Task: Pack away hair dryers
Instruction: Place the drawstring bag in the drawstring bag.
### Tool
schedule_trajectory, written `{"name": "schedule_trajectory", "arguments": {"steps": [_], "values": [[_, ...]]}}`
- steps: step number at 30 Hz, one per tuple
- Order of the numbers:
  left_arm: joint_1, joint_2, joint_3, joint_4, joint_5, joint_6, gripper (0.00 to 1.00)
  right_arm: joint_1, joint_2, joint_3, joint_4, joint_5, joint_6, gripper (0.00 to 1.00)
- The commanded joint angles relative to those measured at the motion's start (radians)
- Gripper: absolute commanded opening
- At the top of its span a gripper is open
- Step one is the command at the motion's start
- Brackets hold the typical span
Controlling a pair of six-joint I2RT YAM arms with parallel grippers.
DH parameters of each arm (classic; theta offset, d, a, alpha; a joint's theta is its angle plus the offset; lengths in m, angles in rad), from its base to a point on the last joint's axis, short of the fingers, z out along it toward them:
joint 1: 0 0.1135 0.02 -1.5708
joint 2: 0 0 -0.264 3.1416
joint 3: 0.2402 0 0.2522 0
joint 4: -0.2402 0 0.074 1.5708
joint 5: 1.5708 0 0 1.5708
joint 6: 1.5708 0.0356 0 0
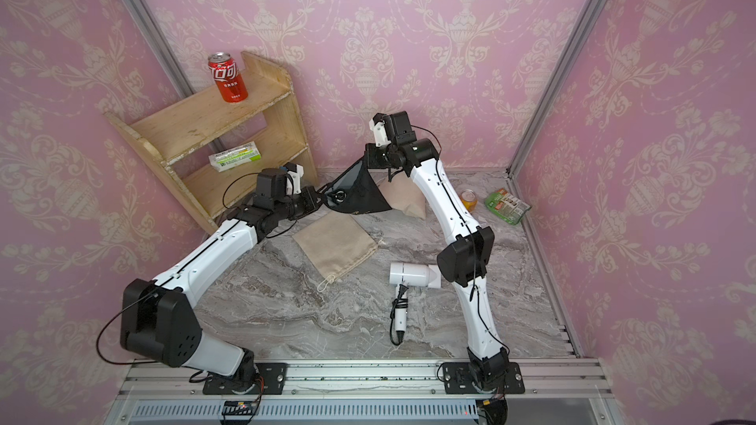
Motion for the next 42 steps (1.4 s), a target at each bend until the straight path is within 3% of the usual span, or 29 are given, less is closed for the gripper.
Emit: {"name": "schedule_trajectory", "arguments": {"steps": [1,6,14,23,27,34,42], "values": [[0.012,0.009,0.024,0.019,-0.019,0.038,0.00,-0.010,0.006,0.032,0.080,-0.017,-0.077,0.00],[0.014,-0.010,-0.068,0.063,-0.022,0.019,0.00,0.017,-0.037,-0.081,0.111,-0.026,-0.153,0.00],[0.016,-0.066,-0.218,0.086,-0.037,-0.007,0.00,0.099,-0.198,-0.450,0.236,0.007,-0.224,0.00],[0.017,-0.135,-0.357,0.127,-0.043,-0.052,0.00,0.161,-0.344,-0.807,0.357,0.048,-0.190,0.01],[0.018,-0.153,-0.406,0.145,-0.044,-0.070,0.00,0.182,-0.380,-0.905,0.390,0.057,-0.178,0.12],[0.014,-0.180,-0.516,0.181,-0.052,-0.094,0.00,0.230,-0.443,-1.019,0.423,0.083,-0.155,0.60],[0.009,-0.164,-0.606,0.246,-0.049,-0.113,0.00,0.352,-0.619,-1.333,0.646,0.219,-0.083,0.61]]}}
